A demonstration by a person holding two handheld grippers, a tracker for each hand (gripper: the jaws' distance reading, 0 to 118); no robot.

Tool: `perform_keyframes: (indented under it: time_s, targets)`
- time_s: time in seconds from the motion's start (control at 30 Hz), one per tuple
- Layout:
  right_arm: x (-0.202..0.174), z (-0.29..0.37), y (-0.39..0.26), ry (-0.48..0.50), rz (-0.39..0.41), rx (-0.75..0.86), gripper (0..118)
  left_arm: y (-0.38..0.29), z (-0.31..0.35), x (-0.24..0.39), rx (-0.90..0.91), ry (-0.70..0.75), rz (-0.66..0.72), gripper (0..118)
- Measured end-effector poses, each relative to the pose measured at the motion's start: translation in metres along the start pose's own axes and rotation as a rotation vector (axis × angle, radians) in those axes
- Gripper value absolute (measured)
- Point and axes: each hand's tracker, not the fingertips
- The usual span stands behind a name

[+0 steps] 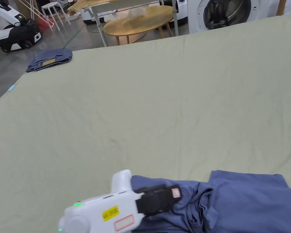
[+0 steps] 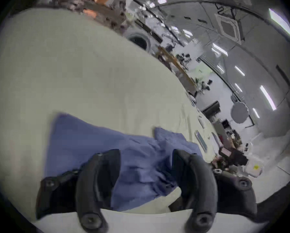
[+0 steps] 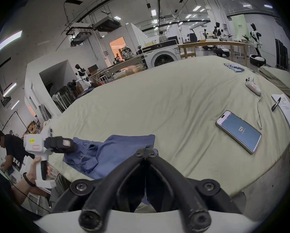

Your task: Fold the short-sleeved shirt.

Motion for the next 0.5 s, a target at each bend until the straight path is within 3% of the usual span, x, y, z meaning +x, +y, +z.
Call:
perform_keyframes:
  time_s: [0.07, 0.13, 0.2, 0.3, 0.33, 0.4, 0.43, 0.5]
  targets:
    - [0.001, 0.0, -0.001, 0.0, -0.001, -0.002, 0, 0.008, 0.028, -0.021, 0.069, 0.063, 0.021, 69]
    - [0.003, -0.002, -0.003, 0.003, -0.005, -0.011, 0, 0.014, 0.045, -0.045, 0.092, 0.088, 0.132, 69]
    - [0.003, -0.004, -0.005, 0.006, -0.011, -0.024, 0, 0.01, 0.043, -0.072, 0.093, 0.066, 0.27, 69]
    - [0.001, -0.004, -0.005, 0.007, -0.011, -0.027, 0, -0.002, 0.025, -0.095, 0.064, 0.027, 0.347, 67]
    - [0.0, -0.003, -0.005, 0.009, -0.008, -0.026, 0, -0.008, 0.015, -0.099, 0.044, -0.002, 0.375, 56]
    - [-0.003, -0.002, -0.003, 0.008, 0.006, -0.025, 0, -0.021, -0.006, -0.098, 0.042, -0.196, 0.449, 37]
    - [-0.004, -0.002, -0.002, 0.006, 0.012, -0.025, 0, -0.025, -0.014, -0.097, 0.022, -0.239, 0.506, 8]
    - [-0.005, -0.001, -0.001, 0.003, 0.02, -0.02, 0, -0.031, -0.018, -0.093, 0.03, -0.188, 0.496, 7]
